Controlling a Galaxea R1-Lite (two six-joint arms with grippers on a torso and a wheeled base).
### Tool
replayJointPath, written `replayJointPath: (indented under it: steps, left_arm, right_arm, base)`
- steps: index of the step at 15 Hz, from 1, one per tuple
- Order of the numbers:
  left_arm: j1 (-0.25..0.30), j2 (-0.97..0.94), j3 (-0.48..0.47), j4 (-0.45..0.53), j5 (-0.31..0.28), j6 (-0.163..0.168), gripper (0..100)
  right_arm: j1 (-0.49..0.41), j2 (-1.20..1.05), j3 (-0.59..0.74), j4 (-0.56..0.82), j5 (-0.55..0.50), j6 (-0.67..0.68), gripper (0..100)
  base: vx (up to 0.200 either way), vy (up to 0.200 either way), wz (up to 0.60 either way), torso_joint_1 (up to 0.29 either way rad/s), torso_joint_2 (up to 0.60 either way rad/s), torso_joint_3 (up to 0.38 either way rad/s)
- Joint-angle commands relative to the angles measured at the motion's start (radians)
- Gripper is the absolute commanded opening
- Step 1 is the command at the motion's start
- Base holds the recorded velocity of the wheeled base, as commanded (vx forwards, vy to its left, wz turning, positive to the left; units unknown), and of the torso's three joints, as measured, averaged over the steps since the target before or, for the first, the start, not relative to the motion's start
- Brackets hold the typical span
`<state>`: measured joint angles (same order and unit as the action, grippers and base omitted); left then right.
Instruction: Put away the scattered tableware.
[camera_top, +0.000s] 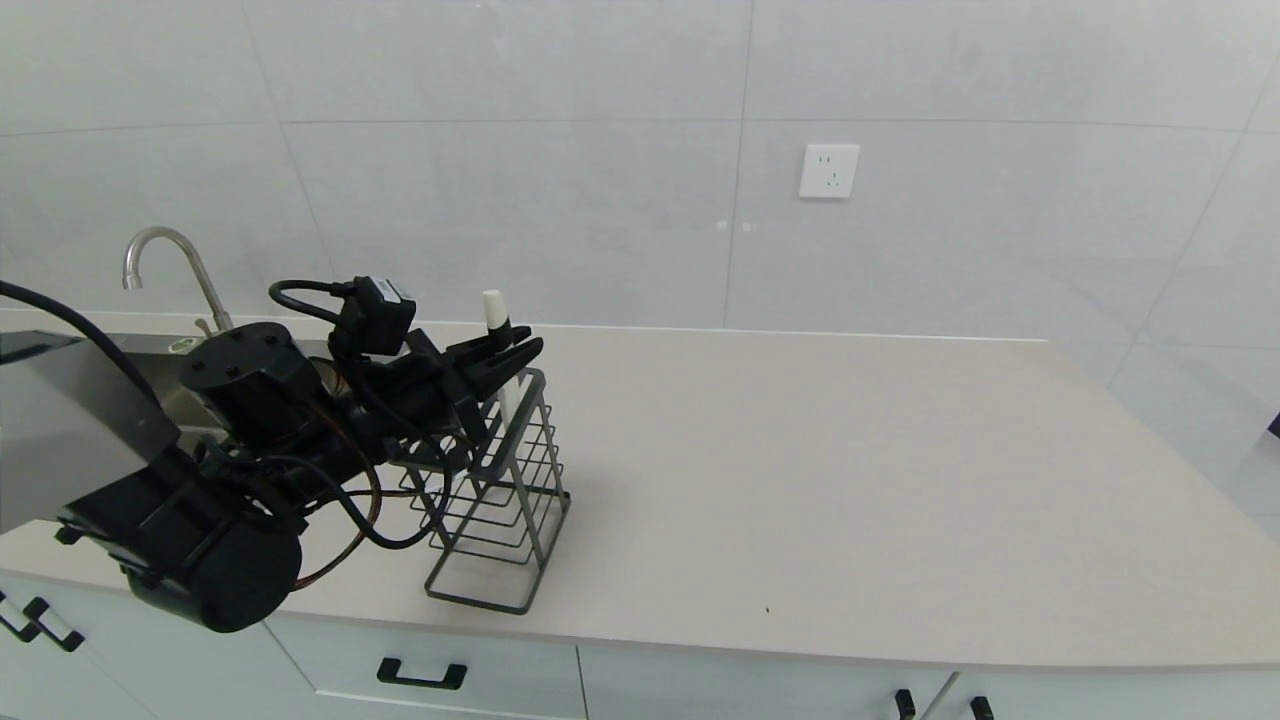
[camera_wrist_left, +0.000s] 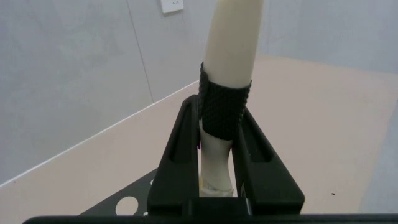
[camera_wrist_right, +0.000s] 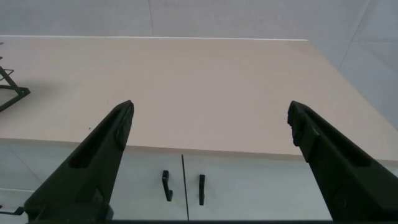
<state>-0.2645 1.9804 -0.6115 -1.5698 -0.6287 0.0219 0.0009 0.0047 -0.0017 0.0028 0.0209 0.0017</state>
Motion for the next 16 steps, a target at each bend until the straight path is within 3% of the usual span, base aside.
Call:
replayJointPath:
  steps: [1, 2, 12, 16]
  left_arm:
    - [0.001, 0.009, 0.007, -0.001, -0.002, 0.000, 0]
    - [0.002, 0.009, 0.010, -0.001, -0.002, 0.000, 100]
    - [0.011, -0.072, -0.007, -0.001, -0.009, 0.004, 100]
    - [0.033, -0.354, 0.150, -0.001, -0.008, 0.009, 100]
  right_arm:
    - [0.001, 0.001, 0.000, 0.000, 0.001, 0.000, 100]
    - [0.001, 0.001, 0.000, 0.000, 0.001, 0.000, 100]
    - [0.001, 0.001, 0.000, 0.000, 0.001, 0.000, 100]
    - [0.001, 0.001, 0.000, 0.000, 0.001, 0.000, 100]
  base:
    - [0.000, 0.000, 0.00, 0.000, 0.00, 0.000]
    - [0.000, 0.000, 0.00, 0.000, 0.00, 0.000]
    - [0.000, 0.000, 0.00, 0.000, 0.00, 0.000]
    - [0.000, 0.000, 0.00, 0.000, 0.00, 0.000]
